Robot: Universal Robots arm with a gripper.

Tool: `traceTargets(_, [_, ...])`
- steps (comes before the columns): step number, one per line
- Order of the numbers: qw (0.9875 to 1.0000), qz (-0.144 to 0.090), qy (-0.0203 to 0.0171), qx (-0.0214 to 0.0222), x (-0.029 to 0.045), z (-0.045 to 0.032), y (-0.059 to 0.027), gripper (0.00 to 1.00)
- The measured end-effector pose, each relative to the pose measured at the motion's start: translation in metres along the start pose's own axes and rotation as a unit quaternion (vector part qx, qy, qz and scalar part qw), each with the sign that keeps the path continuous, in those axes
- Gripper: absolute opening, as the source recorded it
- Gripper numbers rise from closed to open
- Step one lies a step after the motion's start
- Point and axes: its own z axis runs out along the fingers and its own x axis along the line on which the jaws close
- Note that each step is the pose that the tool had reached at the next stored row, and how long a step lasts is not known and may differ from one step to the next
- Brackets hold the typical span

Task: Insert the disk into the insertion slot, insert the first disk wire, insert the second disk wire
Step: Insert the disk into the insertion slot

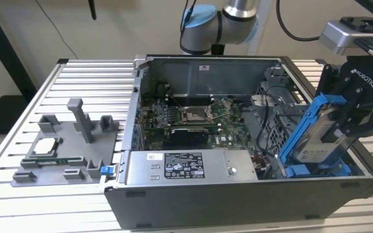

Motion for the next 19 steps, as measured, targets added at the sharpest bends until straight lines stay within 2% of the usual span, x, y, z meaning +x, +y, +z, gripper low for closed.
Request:
traceTargets(13, [1.0000, 0.000, 0.0001, 0.0000, -0.0003, 0.0235, -0.0012, 0.00])
traceTargets(17, [1.0000, 0.000, 0.0003, 0.0001, -0.0005, 0.0236, -0.0012, 0.00])
traceTargets(18, [1.0000, 0.000, 0.0001, 0.0000, -0.0005, 0.0212, -0.0008, 1.00])
traceTargets(19, [1.0000, 0.000, 0.0001, 0.0000, -0.0005, 0.0180, -0.0004, 1.00])
